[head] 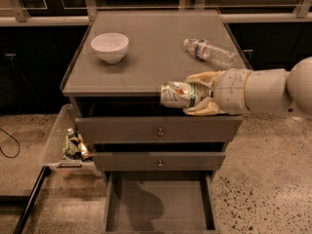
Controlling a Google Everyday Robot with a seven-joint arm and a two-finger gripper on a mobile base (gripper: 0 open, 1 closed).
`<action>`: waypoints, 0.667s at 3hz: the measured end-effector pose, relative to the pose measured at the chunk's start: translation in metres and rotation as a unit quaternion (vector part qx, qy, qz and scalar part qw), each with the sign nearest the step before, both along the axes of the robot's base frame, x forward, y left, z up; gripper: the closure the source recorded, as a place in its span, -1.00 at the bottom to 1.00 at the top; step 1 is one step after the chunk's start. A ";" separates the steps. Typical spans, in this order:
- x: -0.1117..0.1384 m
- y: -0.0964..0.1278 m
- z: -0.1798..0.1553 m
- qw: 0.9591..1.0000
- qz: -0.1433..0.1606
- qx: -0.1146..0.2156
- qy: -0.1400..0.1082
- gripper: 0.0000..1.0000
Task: Pick 7up can from bottom drawer and place on counter
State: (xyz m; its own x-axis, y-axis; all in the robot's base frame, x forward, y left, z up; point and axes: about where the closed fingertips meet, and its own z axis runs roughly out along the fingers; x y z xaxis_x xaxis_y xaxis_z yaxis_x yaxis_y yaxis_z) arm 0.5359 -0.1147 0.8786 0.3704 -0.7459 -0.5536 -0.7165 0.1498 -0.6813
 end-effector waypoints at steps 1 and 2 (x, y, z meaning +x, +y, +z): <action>0.013 0.004 0.052 1.000 0.022 0.013 -0.013 1.00; 0.046 0.006 0.088 0.999 0.032 0.031 -0.007 1.00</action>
Offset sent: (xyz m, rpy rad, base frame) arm 0.0919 0.0091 0.1401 0.1199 -0.0022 0.0856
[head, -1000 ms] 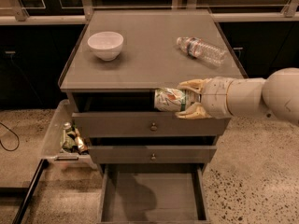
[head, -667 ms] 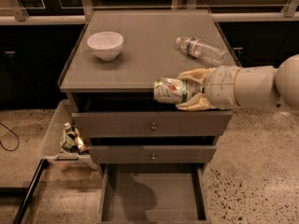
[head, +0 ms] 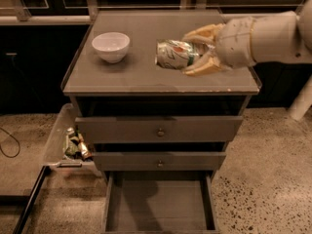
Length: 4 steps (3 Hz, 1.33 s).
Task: Pick 7up can from bottom drawer and place on counter
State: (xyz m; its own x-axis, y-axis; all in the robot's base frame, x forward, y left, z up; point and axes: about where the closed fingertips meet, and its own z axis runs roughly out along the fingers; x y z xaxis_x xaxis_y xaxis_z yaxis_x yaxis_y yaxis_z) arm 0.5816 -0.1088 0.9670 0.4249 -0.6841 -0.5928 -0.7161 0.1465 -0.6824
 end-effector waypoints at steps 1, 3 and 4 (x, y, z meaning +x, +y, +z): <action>0.052 -0.004 0.011 0.999 -0.007 0.036 0.026 1.00; 0.130 -0.028 -0.020 0.989 -0.062 0.097 0.090 1.00; 0.151 -0.029 -0.046 0.985 -0.080 0.096 0.122 1.00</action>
Offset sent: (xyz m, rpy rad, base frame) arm 0.1550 -0.0338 -0.0097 0.2245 0.1987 -0.1309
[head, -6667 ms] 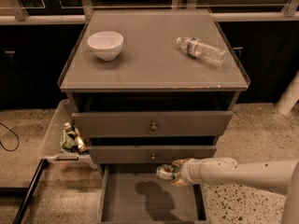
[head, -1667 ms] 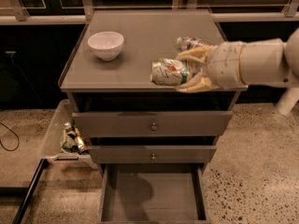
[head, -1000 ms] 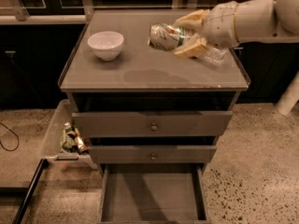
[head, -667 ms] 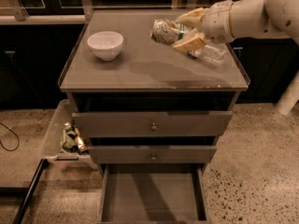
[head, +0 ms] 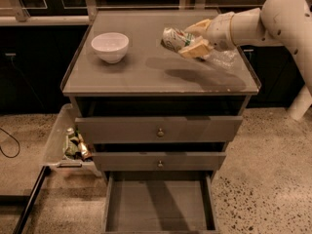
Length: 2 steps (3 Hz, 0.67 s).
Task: Pick 7up can from bottom drawer and place on counter
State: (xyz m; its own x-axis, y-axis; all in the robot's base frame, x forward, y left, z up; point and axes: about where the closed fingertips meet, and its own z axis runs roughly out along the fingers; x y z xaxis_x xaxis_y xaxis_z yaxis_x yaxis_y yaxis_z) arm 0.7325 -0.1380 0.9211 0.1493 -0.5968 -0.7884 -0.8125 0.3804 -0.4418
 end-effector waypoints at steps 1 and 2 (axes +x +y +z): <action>0.010 0.001 -0.029 0.999 -0.008 -0.021 0.037 1.00; 0.017 0.003 -0.053 0.997 -0.010 -0.037 0.067 1.00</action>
Offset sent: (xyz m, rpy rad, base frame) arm 0.0248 -0.0022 -0.0775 -0.1152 0.2036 -0.0341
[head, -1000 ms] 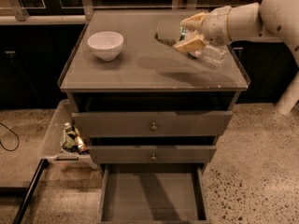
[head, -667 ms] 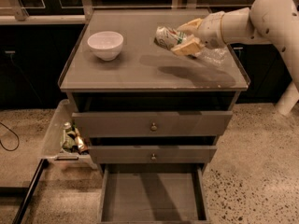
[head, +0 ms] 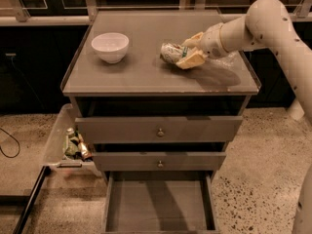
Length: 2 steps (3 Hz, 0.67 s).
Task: Pick 7up can from bottom drawer and place on counter
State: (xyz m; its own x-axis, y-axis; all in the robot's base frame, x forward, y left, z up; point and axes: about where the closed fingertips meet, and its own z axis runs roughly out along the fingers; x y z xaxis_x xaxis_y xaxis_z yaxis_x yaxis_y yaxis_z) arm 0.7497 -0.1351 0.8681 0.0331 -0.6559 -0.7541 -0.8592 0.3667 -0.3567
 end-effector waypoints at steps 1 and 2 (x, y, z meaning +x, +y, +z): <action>0.000 0.000 0.000 1.000 0.000 0.000 0.001 0.61; 0.000 0.000 0.000 1.000 0.000 0.000 0.001 0.15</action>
Offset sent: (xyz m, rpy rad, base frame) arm 0.0000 0.0001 -0.0004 -0.0006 0.0013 0.0002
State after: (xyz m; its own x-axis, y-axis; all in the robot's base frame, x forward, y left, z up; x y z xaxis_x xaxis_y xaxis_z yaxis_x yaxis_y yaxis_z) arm 0.7497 -0.1348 0.8676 0.0323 -0.6563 -0.7538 -0.8598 0.3662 -0.3558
